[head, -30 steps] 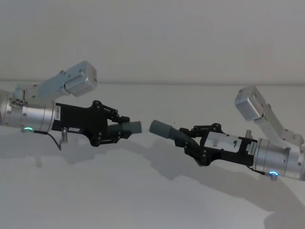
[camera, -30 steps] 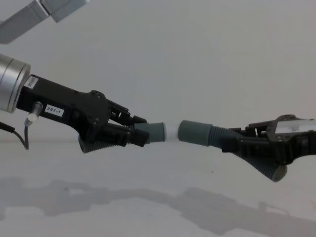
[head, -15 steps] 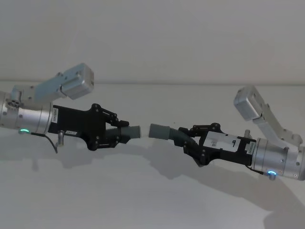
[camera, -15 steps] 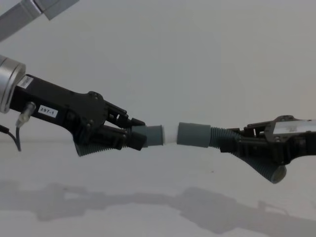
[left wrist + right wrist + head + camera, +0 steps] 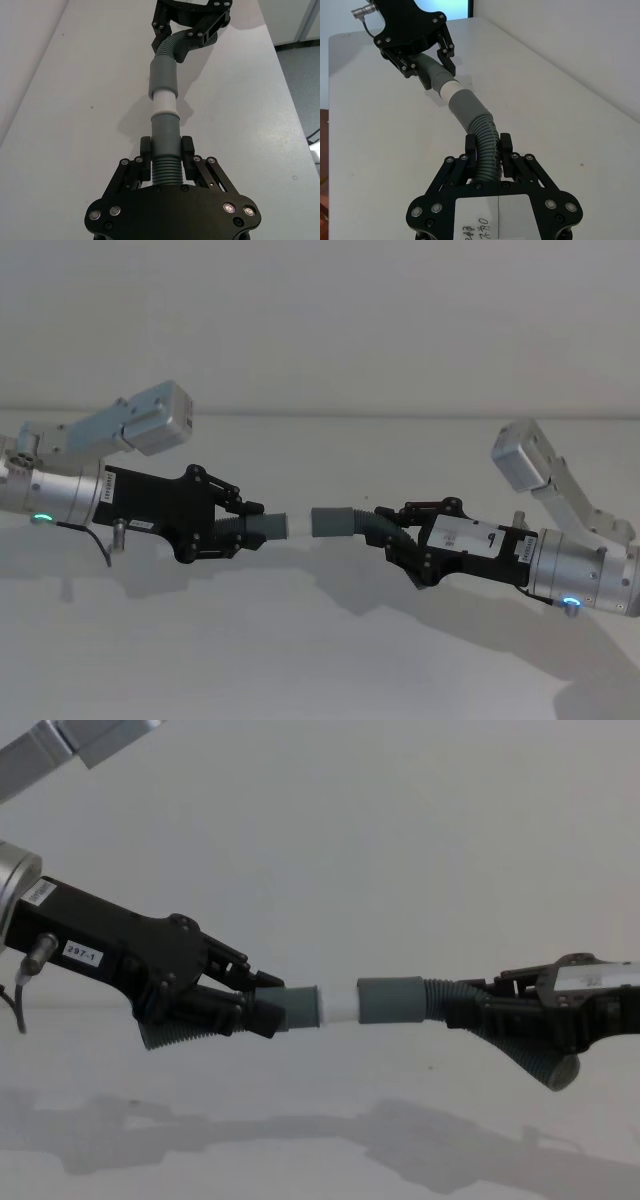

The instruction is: Use both hands to pick up one end of the pipe from the table, align the ends, and insert them.

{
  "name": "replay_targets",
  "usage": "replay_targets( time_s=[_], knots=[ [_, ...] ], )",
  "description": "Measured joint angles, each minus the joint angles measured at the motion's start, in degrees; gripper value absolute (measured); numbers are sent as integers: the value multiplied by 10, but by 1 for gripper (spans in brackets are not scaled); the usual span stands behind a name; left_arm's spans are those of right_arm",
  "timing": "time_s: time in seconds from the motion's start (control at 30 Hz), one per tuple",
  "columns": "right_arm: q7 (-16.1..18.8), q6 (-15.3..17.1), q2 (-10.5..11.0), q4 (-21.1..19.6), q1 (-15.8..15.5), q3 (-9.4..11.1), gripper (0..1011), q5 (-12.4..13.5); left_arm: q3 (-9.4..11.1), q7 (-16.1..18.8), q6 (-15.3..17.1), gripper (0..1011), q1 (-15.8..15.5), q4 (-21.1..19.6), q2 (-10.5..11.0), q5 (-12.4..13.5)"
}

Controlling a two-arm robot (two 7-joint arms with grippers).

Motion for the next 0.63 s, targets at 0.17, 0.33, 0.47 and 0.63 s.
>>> replay_targets(
  time_s=[0.17,0.33,0.47,0.63],
  knots=[
    [2,-1,1,1,1,-1,274,2,2,-1,1,348,-1,0,2,0],
    [3,-1,2,1,2,-2,274,3,3,-1,1,348,-1,-1,3,0],
    [4,-1,2,1,2,-3,274,3,3,-2,2,348,-1,-1,3,0],
    [4,-2,2,1,2,-3,274,4,4,-2,2,348,-1,-1,4,0]
  ],
)
